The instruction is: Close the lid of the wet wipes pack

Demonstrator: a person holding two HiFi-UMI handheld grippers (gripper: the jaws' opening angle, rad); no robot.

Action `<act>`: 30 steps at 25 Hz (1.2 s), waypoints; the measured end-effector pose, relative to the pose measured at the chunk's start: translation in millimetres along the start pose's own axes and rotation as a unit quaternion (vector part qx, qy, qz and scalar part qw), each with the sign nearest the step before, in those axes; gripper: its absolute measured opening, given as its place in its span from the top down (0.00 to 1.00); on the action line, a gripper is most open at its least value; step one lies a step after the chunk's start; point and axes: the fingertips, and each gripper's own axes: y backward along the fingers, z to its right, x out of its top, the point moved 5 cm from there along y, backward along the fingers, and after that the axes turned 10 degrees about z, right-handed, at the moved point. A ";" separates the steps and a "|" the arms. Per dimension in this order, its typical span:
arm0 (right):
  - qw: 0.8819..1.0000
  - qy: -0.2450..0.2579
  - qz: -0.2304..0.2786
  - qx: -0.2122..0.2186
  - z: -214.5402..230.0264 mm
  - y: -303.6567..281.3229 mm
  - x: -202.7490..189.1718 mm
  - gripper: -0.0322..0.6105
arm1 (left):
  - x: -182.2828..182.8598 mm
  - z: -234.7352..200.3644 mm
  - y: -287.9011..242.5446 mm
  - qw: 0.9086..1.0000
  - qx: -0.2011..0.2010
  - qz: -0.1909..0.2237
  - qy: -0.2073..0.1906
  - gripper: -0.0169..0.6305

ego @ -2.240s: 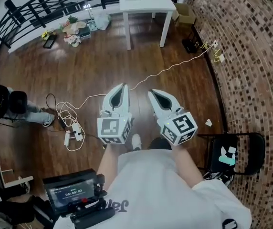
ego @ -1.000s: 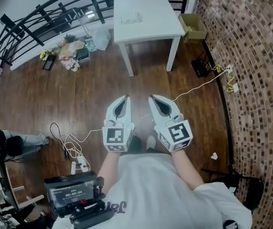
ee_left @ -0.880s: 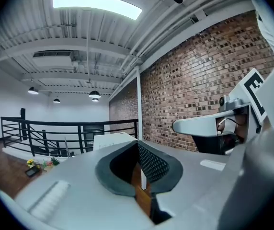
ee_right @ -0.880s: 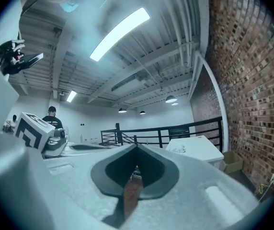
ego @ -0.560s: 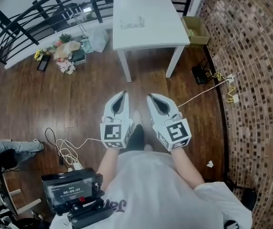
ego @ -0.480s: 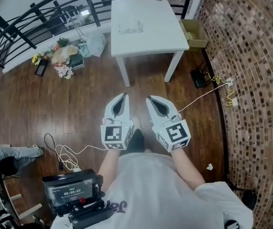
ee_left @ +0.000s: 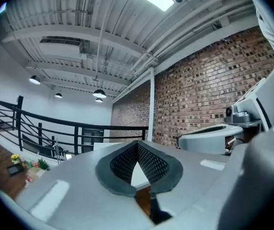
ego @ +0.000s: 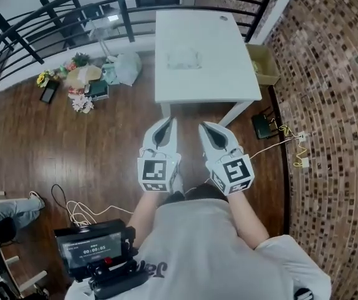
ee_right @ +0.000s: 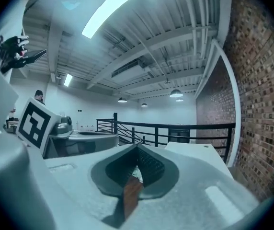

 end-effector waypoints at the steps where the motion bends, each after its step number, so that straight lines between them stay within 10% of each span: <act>1: 1.000 -0.002 -0.004 0.003 2.1 -10.0 -3.6 0.96 | -1.7 -9.4 -8.5 1.000 0.004 -0.001 0.005 0.95; 12: 0.999 -0.049 -0.020 0.009 84.7 -135.2 -40.0 0.96 | -44.3 -84.4 -112.5 0.999 0.024 -0.032 0.010 0.95; 20: 0.996 -0.064 0.029 0.054 202.9 -257.5 -13.3 0.96 | -20.6 -119.4 -265.6 0.999 0.026 -0.009 -0.047 0.95; 30: 0.980 -0.123 -0.041 0.150 279.9 -356.7 -58.5 0.96 | -48.1 -169.2 -385.3 0.996 0.059 -0.061 -0.027 0.95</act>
